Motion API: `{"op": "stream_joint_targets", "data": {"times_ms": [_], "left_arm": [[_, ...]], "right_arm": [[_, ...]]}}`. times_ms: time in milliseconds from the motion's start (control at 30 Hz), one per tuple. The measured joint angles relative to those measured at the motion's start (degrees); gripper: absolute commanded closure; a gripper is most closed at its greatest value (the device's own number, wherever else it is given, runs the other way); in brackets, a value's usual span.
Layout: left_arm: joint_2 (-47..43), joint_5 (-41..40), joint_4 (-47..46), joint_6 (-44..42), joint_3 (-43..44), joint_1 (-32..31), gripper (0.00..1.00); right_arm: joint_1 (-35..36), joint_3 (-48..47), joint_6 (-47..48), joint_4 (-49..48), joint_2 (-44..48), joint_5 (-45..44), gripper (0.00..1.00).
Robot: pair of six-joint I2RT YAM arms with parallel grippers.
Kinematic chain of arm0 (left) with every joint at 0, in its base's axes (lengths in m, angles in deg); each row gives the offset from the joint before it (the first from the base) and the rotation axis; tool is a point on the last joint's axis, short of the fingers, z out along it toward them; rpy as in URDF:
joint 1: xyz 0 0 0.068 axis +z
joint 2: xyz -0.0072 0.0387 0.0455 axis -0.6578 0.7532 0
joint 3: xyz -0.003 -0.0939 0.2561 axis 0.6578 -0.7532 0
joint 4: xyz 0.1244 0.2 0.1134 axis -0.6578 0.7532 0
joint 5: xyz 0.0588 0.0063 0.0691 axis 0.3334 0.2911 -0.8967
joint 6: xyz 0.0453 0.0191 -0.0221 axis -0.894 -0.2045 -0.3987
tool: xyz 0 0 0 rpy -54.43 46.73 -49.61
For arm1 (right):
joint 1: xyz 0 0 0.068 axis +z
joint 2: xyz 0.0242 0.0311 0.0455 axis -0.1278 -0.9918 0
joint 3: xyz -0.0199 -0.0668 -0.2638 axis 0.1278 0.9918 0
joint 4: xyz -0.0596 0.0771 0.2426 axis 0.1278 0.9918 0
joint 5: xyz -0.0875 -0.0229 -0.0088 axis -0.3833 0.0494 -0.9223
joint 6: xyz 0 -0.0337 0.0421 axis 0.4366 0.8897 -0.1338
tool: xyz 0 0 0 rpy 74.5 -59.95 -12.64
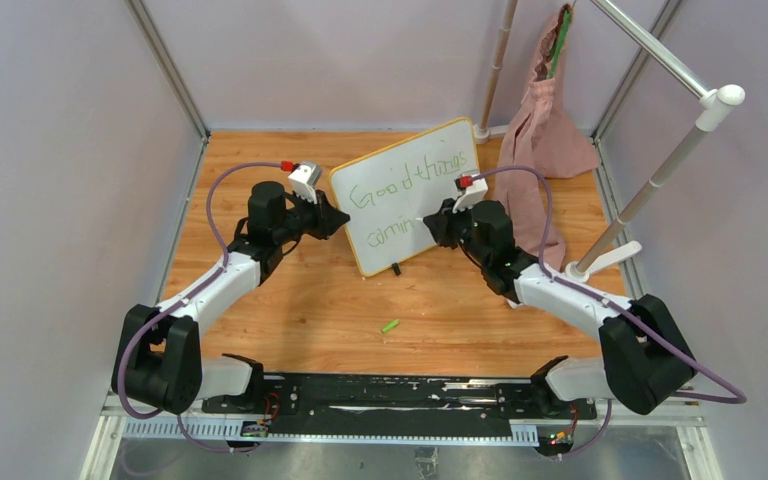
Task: Write a sentence on the whiteboard
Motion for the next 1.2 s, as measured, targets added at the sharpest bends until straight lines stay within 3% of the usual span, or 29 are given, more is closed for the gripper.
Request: {"op": "stream_joint_targets", "data": {"times_ms": [1200], "left_arm": [[-0.11,-0.17,0.2,0.0,0.0,-0.07,1.0]], "right_arm": [[-0.11,-2.38,0.46,-0.04,-4.57,-3.72,1.0]]}}
